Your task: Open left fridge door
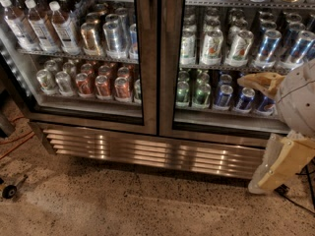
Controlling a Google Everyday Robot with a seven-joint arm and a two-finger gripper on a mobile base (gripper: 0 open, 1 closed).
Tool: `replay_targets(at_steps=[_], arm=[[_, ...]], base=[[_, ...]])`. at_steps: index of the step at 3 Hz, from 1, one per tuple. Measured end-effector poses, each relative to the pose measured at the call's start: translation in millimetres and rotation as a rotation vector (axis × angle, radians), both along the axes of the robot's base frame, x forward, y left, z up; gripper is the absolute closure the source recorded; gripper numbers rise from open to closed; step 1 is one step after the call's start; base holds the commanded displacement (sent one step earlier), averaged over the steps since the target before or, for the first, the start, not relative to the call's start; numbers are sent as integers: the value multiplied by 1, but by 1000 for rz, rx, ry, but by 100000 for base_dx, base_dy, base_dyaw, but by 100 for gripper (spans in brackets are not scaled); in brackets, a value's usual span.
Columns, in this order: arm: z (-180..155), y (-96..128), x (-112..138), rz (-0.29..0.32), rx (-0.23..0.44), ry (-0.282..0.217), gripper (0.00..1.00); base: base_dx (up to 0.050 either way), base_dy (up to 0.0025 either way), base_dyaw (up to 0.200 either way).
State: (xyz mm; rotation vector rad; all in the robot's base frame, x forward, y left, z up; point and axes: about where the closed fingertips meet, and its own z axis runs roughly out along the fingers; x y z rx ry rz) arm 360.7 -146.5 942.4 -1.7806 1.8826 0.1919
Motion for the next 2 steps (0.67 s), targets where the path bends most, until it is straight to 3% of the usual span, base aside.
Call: replay_targets(at_steps=[1,2], arm=[[-5,-2,-2,136,182,39,0],[5,14,-4,212,248,3,0]], base=[[0,0,0],[0,0,0]])
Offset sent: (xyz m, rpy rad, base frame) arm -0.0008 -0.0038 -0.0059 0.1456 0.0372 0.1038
